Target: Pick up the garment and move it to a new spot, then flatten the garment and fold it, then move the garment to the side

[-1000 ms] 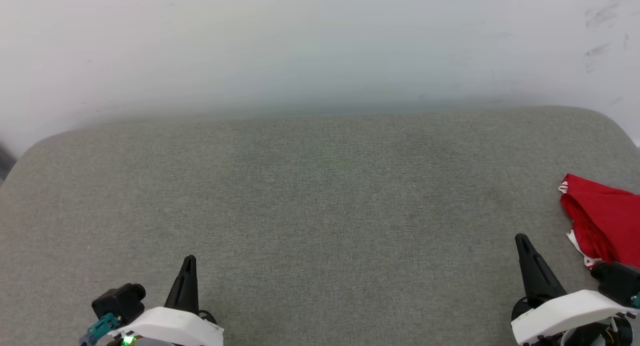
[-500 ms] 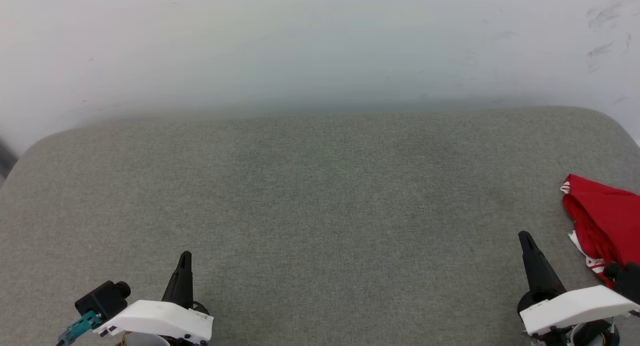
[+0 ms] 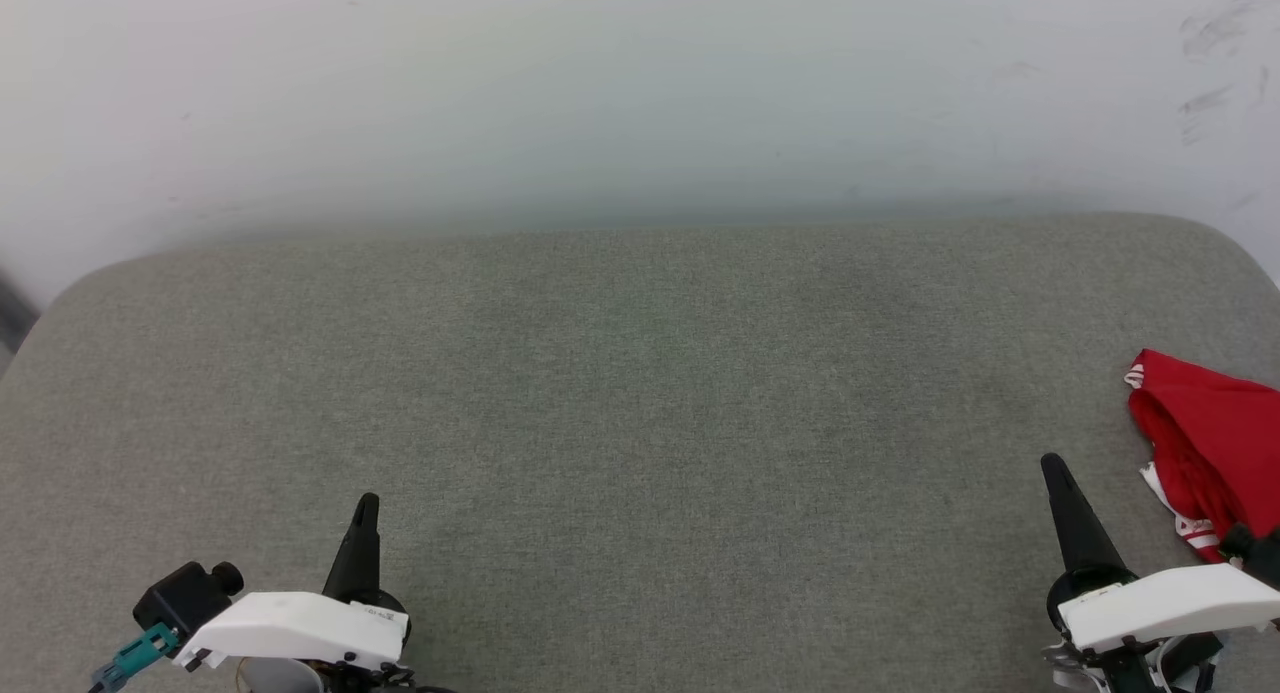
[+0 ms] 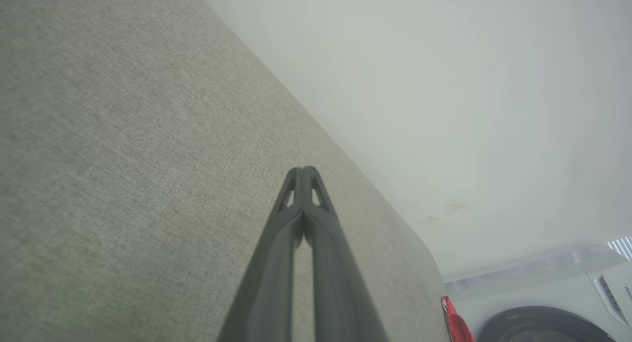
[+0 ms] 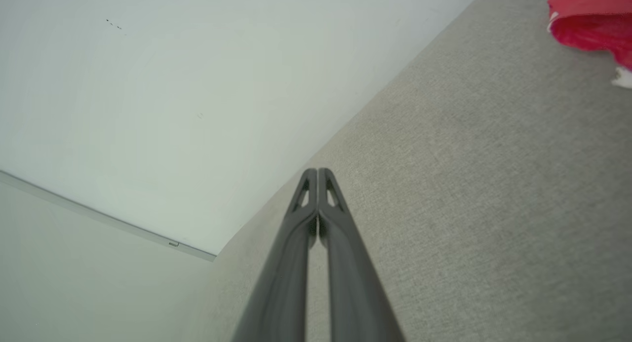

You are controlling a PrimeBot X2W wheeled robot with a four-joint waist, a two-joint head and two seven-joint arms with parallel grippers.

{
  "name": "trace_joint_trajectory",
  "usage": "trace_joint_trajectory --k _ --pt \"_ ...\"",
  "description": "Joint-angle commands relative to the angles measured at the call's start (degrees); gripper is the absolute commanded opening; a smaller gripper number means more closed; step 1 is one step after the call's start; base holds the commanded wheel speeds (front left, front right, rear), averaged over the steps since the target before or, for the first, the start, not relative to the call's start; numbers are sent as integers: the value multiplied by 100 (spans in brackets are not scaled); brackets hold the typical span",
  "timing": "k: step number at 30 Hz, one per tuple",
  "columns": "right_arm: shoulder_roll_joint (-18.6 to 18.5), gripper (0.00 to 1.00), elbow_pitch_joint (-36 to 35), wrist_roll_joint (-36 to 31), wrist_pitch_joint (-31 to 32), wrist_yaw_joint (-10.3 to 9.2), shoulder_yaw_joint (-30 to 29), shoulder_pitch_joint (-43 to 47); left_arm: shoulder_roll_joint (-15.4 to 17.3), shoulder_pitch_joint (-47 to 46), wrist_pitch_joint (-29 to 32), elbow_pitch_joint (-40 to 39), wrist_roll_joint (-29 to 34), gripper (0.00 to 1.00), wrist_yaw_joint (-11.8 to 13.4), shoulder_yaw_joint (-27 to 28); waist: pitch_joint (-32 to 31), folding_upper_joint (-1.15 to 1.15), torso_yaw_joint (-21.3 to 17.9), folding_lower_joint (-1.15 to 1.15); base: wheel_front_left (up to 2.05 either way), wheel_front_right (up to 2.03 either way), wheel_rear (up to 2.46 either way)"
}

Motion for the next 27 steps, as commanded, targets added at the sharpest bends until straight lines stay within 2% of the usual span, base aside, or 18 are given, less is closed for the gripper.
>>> trace_joint_trajectory --k 1,27 --pt "8 0 -35 179 7 0 -27 -165 7 -148 37 -65 -162 0 -51 63 1 0 2 0 0 0 0" --pt "68 0 199 1852 213 -1 -173 -330 -115 -271 468 -46 -1715 0 -236 376 27 0 49 0 0 0 0"
